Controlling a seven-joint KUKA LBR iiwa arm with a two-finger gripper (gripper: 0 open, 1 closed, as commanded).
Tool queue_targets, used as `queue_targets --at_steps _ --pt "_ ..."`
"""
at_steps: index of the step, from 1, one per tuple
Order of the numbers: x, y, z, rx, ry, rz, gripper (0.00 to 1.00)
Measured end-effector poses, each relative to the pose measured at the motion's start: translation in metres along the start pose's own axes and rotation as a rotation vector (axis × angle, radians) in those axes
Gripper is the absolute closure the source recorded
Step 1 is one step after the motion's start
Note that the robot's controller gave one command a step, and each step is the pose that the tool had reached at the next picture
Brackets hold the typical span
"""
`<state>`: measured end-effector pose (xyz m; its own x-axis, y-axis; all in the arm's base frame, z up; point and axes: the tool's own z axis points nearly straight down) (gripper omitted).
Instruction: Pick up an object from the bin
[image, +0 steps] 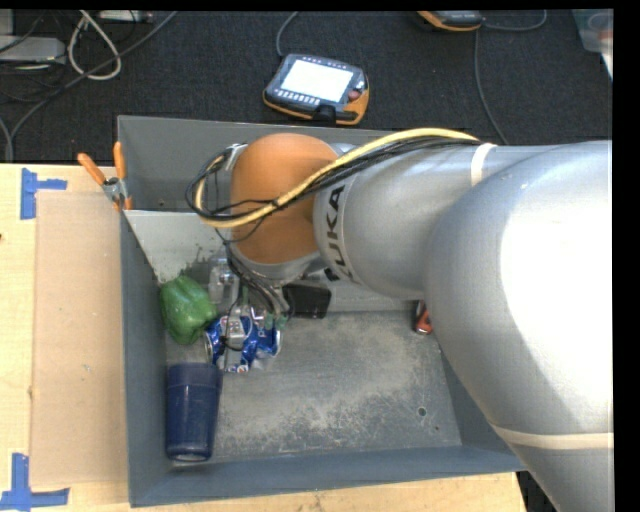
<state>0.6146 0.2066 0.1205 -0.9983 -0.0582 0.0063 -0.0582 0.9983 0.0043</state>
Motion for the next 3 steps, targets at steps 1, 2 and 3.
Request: queue_targets --at_steps 1,2,3 --pt "0.01 -0.044 -0.017 0.007 -0.016 -0.124 0.0" --pt "0.029 -0.008 0.037 0.004 -0.017 0.064 0.0" --pt "0.029 -0.004 0.039 0.005 -0.016 0.074 1.0"
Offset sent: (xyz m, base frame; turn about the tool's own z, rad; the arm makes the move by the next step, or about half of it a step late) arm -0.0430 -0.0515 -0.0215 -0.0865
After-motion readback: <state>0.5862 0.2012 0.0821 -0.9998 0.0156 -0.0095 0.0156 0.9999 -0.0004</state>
